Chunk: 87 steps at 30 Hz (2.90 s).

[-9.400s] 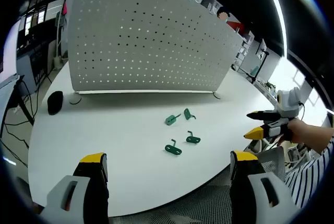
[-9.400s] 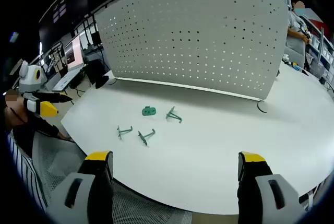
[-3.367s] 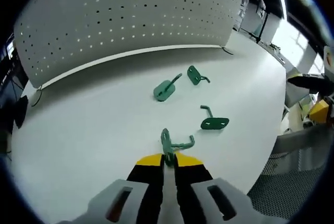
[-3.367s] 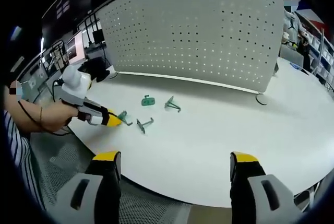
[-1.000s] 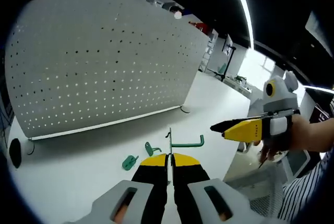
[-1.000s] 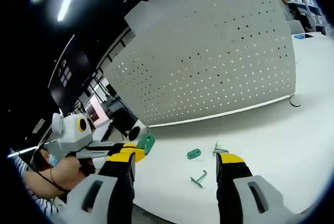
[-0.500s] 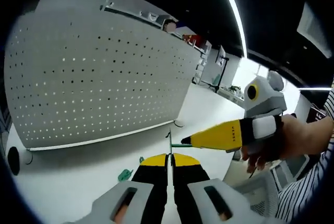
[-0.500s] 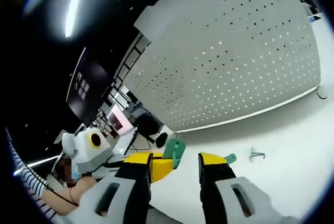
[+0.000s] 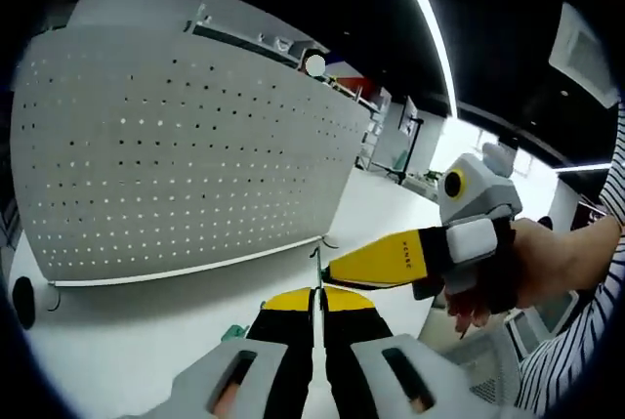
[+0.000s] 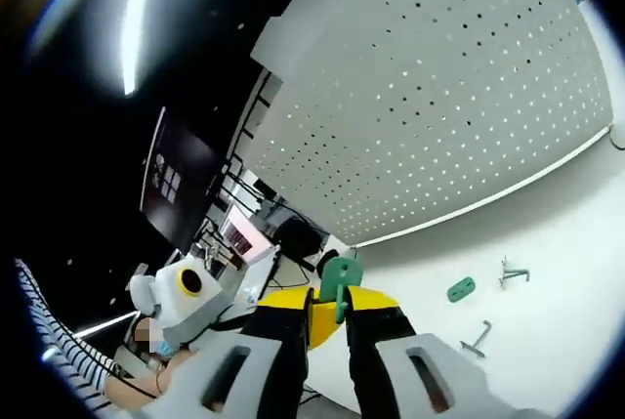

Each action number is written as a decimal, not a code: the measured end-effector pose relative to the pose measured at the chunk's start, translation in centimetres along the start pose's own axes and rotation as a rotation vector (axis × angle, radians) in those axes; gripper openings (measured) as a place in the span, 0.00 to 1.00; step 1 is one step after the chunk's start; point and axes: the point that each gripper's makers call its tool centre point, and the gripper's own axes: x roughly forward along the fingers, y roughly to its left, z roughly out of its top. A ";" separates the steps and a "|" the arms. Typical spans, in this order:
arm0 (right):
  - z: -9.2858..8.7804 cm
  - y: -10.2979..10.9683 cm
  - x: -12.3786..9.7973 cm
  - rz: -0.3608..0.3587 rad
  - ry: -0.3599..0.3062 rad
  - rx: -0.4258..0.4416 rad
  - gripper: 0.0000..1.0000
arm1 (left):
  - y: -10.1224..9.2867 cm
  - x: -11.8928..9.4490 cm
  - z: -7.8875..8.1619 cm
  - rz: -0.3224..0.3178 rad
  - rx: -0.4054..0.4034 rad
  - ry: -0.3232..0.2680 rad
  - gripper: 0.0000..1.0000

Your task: Insert the hook assembly into the mounting plate slot until the hook locks in place.

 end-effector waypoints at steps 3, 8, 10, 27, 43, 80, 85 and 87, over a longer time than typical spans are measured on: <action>0.0 -0.1 0.1 -0.001 0.002 0.012 0.06 | 0.1 -0.1 0.1 0.004 0.012 -0.007 0.01; 0.0 -0.1 0.6 0.006 0.010 0.047 0.02 | 0.5 -0.5 0.5 0.033 0.052 -0.043 0.01; -0.2 0.1 0.8 0.010 0.016 0.053 0.02 | 0.6 -0.7 0.4 0.041 0.051 -0.049 0.01; -0.8 2.1 2.8 0.030 0.066 -0.029 0.00 | 2.5 -2.8 0.9 0.132 0.064 -0.097 0.04; 2.0 2.7 3.3 -0.077 0.000 -0.502 0.00 | 4.9 -5.0 0.8 0.200 0.040 -0.085 0.53; 12.3 0.3 5.6 -0.397 -0.347 -0.703 0.00 | 5.4 -7.3 -0.2 0.205 -0.004 -0.046 0.88; 13.3 -0.2 6.1 -0.413 -0.366 -0.689 0.00 | 6.1 -7.6 -0.4 0.236 -0.020 -0.062 0.91; 13.8 -0.2 6.4 -0.412 -0.376 -0.684 0.00 | 6.2 -7.6 -0.5 0.243 -0.018 -0.056 0.92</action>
